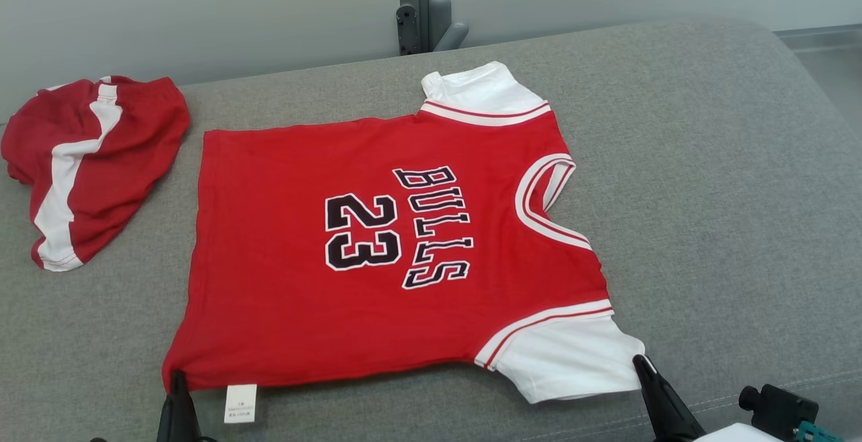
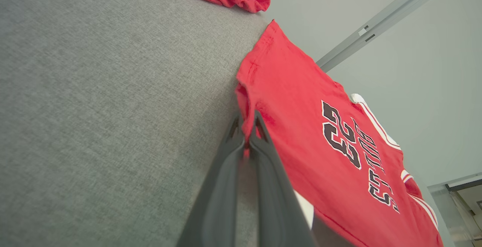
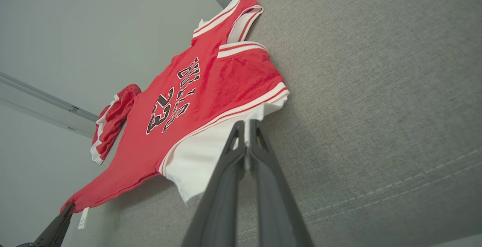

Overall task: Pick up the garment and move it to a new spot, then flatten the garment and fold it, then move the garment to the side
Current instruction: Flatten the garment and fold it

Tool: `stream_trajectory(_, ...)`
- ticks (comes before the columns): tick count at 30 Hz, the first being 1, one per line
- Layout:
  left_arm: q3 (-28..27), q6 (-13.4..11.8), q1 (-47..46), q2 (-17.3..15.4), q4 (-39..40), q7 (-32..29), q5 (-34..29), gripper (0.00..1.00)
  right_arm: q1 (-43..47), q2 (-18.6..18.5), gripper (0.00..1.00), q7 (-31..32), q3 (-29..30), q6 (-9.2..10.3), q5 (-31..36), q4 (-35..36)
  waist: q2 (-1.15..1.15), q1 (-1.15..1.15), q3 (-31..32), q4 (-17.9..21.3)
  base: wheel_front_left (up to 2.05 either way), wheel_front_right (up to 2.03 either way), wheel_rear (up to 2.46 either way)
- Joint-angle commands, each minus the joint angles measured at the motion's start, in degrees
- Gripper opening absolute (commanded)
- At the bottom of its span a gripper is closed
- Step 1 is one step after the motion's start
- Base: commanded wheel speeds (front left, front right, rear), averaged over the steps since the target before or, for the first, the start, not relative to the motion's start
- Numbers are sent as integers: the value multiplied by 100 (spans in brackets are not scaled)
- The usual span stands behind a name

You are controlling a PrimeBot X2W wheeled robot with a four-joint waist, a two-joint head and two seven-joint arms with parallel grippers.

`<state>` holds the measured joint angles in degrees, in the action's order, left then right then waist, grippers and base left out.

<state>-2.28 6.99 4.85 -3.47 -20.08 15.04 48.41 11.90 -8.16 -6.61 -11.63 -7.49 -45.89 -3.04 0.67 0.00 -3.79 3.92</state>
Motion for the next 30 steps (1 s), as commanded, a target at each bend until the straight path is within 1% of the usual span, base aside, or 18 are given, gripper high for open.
stream_trajectory(1,5,7,-115,-5,-16,15,-28,0,-63,2,0,14,27,0,37,-12,-67,0,13,-2,0,0,0)
stream_trajectory(8,143,-28,-454,22,-233,15,-9,0,-429,73,0,-43,130,0,165,-272,-67,0,50,-55,0,0,0)
stream_trajectory(14,241,-97,-1090,31,-685,-16,29,0,-1154,165,0,-102,210,-1,255,-772,-67,0,-9,-138,0,0,0)
stream_trajectory(17,305,-180,-1642,37,-1108,-17,36,0,-1808,241,0,-144,219,-1,273,-1290,-67,0,-142,-177,0,0,0)
stream_trajectory(22,404,-237,-2346,43,-1694,-7,-1,0,-2719,340,0,-288,190,0,293,-2063,-67,0,-412,-206,0,0,0)
stream_trajectory(27,414,-260,-2952,44,-2250,15,-68,0,-3558,418,0,-461,55,0,331,-2872,-67,0,-692,-216,0,0,0)
stream_trajectory(30,359,-228,-3197,45,-2450,13,-112,0,-3953,444,0,-561,-37,-1,320,-3316,-67,0,-806,-238,0,0,0)
